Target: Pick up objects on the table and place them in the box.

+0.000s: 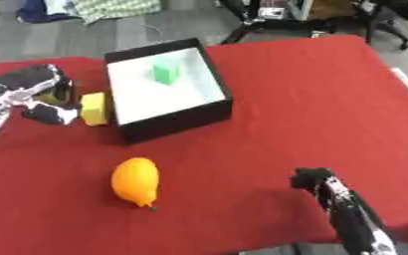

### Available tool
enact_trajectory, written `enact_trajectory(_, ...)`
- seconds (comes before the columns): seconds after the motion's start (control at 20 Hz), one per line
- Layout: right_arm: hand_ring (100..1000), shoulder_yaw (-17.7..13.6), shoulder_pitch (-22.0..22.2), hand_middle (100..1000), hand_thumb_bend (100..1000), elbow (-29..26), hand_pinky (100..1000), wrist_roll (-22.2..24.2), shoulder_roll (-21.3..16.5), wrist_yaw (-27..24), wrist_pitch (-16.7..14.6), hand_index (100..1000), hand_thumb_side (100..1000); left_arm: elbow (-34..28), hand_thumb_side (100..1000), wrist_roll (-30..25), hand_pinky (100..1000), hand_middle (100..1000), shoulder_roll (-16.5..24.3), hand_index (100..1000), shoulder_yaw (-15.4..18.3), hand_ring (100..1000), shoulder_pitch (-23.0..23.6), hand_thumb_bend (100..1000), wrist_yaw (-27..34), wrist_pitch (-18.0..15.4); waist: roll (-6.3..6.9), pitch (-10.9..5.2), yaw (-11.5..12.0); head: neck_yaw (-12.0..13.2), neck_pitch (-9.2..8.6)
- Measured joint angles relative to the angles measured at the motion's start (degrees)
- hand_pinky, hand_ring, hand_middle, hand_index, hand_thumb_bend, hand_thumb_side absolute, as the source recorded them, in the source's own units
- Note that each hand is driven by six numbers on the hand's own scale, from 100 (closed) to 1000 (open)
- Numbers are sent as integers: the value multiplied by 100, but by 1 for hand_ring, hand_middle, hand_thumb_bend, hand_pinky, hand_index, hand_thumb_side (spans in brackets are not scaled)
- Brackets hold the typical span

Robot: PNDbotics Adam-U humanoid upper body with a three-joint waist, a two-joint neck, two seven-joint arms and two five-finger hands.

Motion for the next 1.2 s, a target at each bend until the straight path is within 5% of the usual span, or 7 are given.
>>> enact_trajectory(0.25, 803, 1, 6, 706, 100, 1, 1000, -3, -20, -1, -4, 797, 1000, -364, 312, -42, 726, 406, 155, 589, 64, 533, -29, 100, 281, 185, 0, -21, -15, 2, 0)
enact_trajectory(0.55, 803, 3, 29, 706, 100, 2, 1000, 11, -22, -15, -18, 797, 1000, -539, 319, 87, 730, 429, 162, 616, 176, 549, -785, 128, 327, 342, 0, -41, -35, 2, 0)
enact_trajectory(0.65, 803, 3, 26, 706, 100, 2, 1000, 9, -22, -15, -22, 797, 1000, -407, 385, 28, 749, 496, 32, 683, 57, 587, -908, 190, 235, 309, 0, -41, -62, 0, 0)
enact_trajectory(0.75, 803, 2, 17, 706, 100, 2, 1000, 7, -22, -18, -27, 797, 1000, -236, 399, -88, 784, 644, -72, 821, -121, 678, -953, 510, 92, 200, 0, -41, -80, -1, 0)
enact_trajectory(0.8, 803, 2, 12, 706, 100, 2, 1000, 9, -22, -19, -29, 797, 1000, -130, 615, -161, 796, 719, -104, 873, -231, 712, -957, 415, 17, 134, 0, -41, -92, -1, 0)
enact_trajectory(0.85, 803, 2, 7, 706, 100, 2, 1000, 10, -22, -21, -31, 797, 1000, -15, 668, -239, 811, 771, -127, 918, -351, 750, -957, 496, -60, 59, 0, -41, -100, -1, 0)
enact_trajectory(1.2, 803, 3, -1, 706, 100, 3, 1000, 13, -24, -22, -33, 797, 1000, 818, 685, -867, 827, 826, -172, 959, -732, 791, -959, 576, -695, -560, 0, -41, -93, -26, 0)
